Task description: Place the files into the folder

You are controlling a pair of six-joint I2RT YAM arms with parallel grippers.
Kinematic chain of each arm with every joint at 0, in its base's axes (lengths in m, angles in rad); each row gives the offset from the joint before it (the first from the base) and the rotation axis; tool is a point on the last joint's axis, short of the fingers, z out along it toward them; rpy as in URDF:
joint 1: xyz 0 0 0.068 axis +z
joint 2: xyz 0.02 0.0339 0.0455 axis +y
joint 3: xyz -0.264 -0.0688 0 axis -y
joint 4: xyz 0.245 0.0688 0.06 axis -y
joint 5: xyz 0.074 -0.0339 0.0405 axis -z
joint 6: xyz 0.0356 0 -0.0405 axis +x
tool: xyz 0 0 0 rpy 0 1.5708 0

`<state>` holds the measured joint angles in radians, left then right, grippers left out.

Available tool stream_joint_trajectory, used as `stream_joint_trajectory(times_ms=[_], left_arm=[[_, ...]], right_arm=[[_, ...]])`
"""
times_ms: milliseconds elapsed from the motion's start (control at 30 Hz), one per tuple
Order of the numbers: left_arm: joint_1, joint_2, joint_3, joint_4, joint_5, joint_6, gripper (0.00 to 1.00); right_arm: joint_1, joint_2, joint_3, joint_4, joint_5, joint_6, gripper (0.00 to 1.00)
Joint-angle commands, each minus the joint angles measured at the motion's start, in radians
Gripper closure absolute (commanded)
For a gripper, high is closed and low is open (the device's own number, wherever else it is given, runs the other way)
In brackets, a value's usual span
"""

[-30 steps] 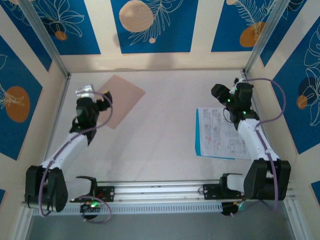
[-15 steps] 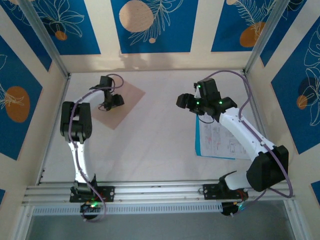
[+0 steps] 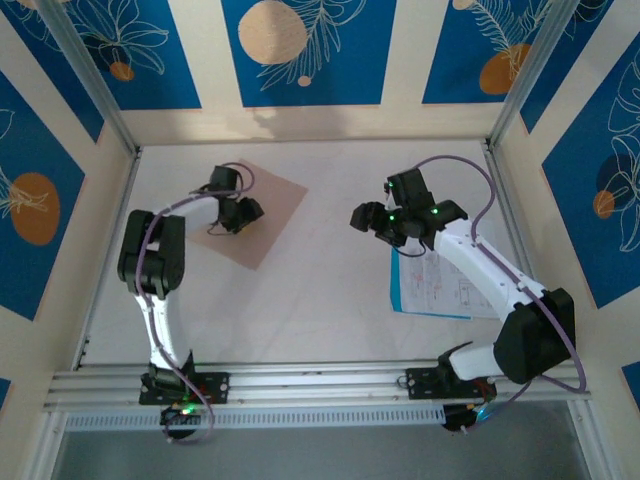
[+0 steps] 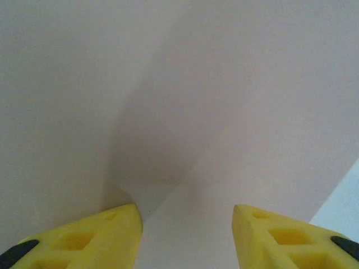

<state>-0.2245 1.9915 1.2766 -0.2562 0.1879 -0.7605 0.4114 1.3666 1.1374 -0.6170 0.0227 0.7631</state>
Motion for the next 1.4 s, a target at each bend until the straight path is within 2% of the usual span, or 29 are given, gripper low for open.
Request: stream_joint_trajectory(times_ms=[0,200,300,500,833,1367], left_arm=[[-0.131,-0.017,-0.171,0.037,0.037,-0.223,0.51],[-0.388,-0.125,-0.438,0.35,-0.111,-0.626,0.53],[-0.515,-0.131,-0.491,0.466,-0.197,-0.805,0.53],[-0.655,-0.129,-0.502,0.516,-0.326,-0.958,0.54],[-0.674,-0.157,-0.507,0.511,-0.354,-0.961,0.54],[-0.674,-0.155,-0.513,0.517,-0.354,-0.95,0.54]], right_arm=[[-0.026,-0.037,-0.048,-0.04,-0.016,0.038,0.31],[-0.061,-0.012,-0.118,-0.015,-0.086,0.057,0.33],[-0.065,0.032,-0.131,0.003,-0.123,0.055,0.33],[-0.048,0.179,-0.097,0.016,-0.159,0.034,0.35],[-0.006,0.364,-0.034,0.056,-0.181,0.014,0.35],[0.025,0.445,-0.016,0.072,-0.151,0.025,0.35]])
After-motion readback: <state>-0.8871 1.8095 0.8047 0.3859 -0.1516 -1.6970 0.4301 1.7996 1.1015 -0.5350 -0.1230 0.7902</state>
